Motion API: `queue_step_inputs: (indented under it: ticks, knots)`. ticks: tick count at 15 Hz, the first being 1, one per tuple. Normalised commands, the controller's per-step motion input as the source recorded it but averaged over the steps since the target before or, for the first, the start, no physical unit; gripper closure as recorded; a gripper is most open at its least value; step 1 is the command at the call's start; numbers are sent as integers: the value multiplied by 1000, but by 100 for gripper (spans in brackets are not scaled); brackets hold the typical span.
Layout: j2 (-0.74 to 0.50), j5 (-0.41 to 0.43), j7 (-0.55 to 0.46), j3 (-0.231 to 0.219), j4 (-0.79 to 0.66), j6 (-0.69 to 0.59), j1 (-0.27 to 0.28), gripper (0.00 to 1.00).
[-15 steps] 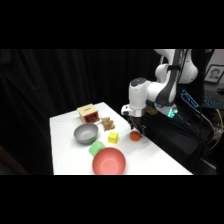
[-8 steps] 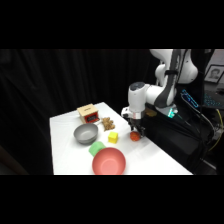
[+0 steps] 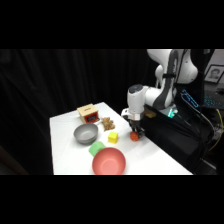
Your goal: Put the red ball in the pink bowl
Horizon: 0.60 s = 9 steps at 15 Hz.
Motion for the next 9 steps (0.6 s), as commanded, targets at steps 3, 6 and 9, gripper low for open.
queue_step_inputs:
  ticks: [3, 6, 9]
  knots:
    - [72, 227, -244, 130, 93, -19, -150, 76]
    - [67, 184, -224, 109, 123, -64, -131, 100]
    - [-71, 133, -185, 86, 90, -191, -96, 99]
